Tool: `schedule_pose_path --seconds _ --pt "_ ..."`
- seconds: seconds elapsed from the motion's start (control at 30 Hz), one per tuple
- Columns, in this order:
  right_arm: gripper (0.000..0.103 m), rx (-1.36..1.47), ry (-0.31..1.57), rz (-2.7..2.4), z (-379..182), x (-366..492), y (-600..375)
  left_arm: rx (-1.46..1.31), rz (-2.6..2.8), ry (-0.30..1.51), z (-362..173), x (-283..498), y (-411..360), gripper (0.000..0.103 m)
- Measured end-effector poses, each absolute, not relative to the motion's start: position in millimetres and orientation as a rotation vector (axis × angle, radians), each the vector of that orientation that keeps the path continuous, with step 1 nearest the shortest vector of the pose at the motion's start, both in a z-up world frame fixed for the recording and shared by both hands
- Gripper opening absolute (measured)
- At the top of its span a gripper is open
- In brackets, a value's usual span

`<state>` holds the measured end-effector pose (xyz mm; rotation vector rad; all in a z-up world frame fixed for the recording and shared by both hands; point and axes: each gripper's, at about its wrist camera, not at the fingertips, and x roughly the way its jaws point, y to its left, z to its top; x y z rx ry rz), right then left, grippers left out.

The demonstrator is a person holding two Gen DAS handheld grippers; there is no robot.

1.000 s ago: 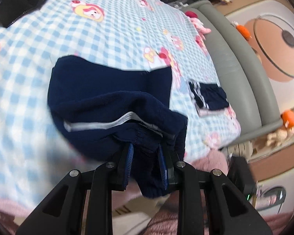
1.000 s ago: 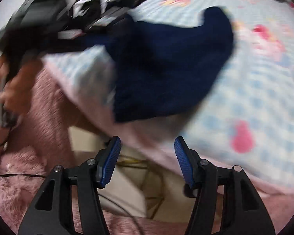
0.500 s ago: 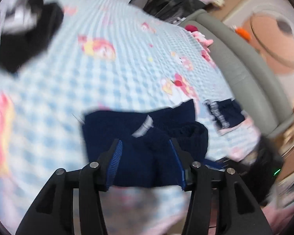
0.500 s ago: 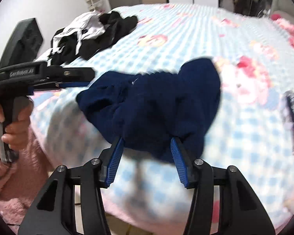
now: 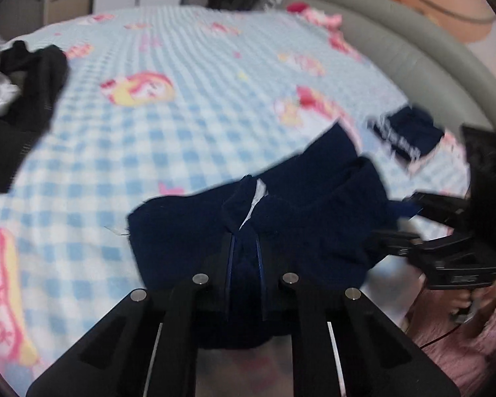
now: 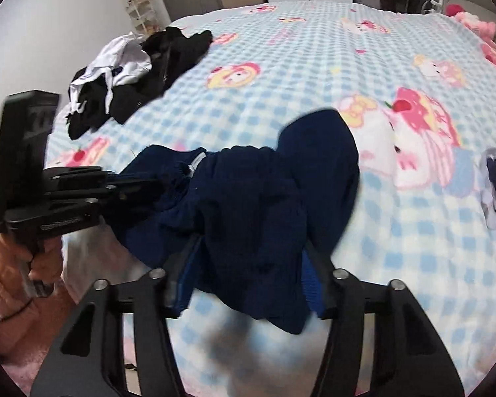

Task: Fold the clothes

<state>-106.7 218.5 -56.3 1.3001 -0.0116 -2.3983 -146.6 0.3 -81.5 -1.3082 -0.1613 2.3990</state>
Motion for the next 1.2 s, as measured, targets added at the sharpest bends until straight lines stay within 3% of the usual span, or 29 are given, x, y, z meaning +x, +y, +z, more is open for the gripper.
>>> schedule_pose_path --seconds 0.2,0.27,0.37,0.5,0.6,0.73,0.83,1.1,1.2 --pt "0.060 1.238 -0.084 -2.448 -49 -130 214 -1.274 2.516 -0.264 -70 -139 -21 0.013" --pt "0.067 1.314 0.004 -2.504 -65 -139 215 -1.353 2.505 -0.259 -87 -146 -21 0.017" --pt "0.068 1.388 0.074 -2.507 -80 -137 213 -1.390 2.544 -0.208 -94 -145 -16 0.022" --pt "0.067 1.289 0.011 -2.543 -58 -126 217 -1.330 2.644 -0.162 -75 -136 -18 0.045" --pt "0.068 1.201 -0.134 -2.571 -39 -127 224 -1.230 2.676 -0.164 -58 -128 -22 0.045" --pt "0.067 1.308 0.103 -2.590 -65 -141 197 -1.222 2.581 -0.138 -65 -130 -8 0.045" --pt "0.067 1.394 0.243 -2.588 -92 -148 185 -1.358 2.586 -0.006 -95 -143 2 0.049" --pt "0.067 1.294 -0.111 -2.668 -50 -122 237 -1.307 2.597 -0.279 -80 -135 -36 0.050" --pt "0.067 1.314 -0.097 -2.586 -59 -118 230 -1.218 2.525 -0.299 -75 -124 -25 0.051"
